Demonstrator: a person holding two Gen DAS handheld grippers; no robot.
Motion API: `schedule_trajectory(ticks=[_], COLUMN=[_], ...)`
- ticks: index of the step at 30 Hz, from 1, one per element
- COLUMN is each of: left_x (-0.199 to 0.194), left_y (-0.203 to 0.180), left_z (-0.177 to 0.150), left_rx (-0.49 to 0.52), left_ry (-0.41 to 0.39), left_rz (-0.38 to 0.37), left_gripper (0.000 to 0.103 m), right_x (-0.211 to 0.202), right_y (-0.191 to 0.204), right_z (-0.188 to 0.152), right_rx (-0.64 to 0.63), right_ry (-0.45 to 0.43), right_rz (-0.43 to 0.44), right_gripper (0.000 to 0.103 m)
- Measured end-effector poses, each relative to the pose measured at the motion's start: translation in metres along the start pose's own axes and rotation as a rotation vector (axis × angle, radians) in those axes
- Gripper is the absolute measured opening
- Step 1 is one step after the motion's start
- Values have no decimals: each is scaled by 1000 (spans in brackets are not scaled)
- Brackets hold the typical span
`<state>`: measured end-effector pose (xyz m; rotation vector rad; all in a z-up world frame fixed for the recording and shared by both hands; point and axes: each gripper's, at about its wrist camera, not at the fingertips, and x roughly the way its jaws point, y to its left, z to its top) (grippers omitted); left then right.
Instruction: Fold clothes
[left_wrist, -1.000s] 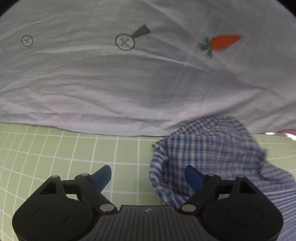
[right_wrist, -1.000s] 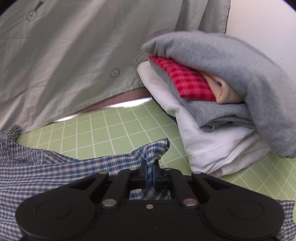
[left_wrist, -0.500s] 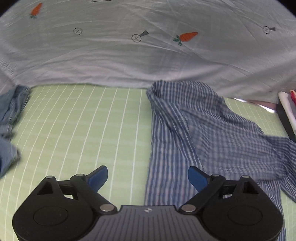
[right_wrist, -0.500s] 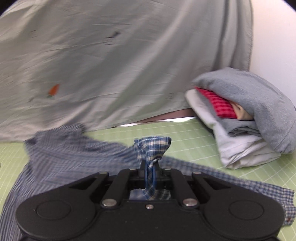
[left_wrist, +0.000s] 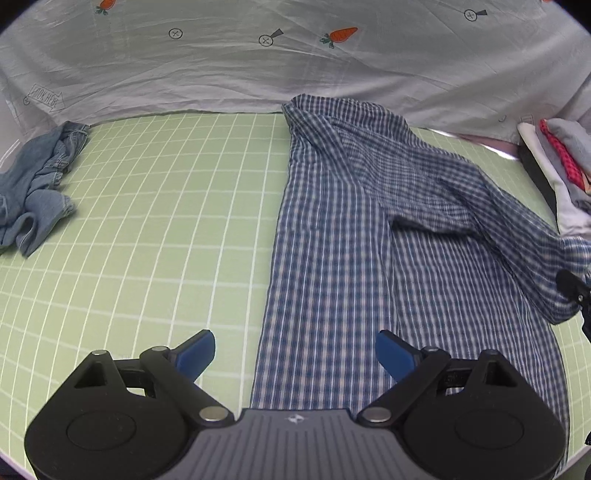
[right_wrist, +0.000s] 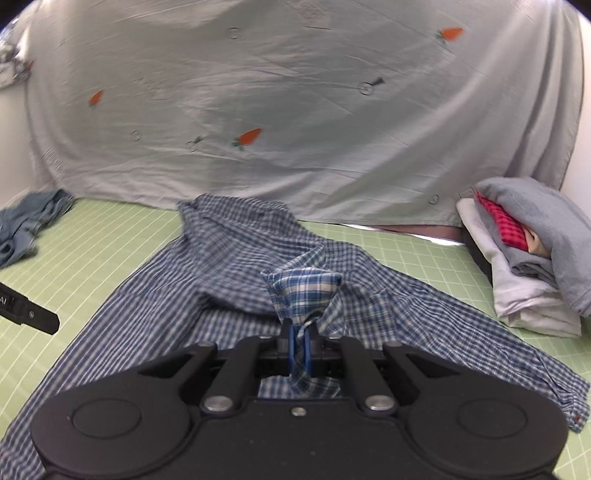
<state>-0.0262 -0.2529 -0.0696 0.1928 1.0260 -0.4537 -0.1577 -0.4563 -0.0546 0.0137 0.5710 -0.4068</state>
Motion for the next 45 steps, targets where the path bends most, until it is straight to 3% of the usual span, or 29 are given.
schedule_trajectory(ticks=[11, 22, 31, 37, 45], left_x=[-12, -4, 4, 8, 10], left_y=[35, 68, 88, 87, 89], left_z=[-39, -45, -49, -55, -56], left_rx=[18, 59, 95, 127, 153], left_ry=[60, 87, 108, 135, 138], left_rz=[-12, -32, -44, -65, -77], left_gripper=[94, 94, 94, 94, 94], right_x=[-27, -20, -14, -13, -12], right_y=[74, 155, 173, 169, 166], right_z=[-16, -47, -73, -71, -68], right_rx=[-115, -146, -62, 59, 129], right_ry=[39, 130, 215, 242, 253], right_rz=[70, 141, 136, 114, 87], right_gripper=[6, 6, 6, 12, 16])
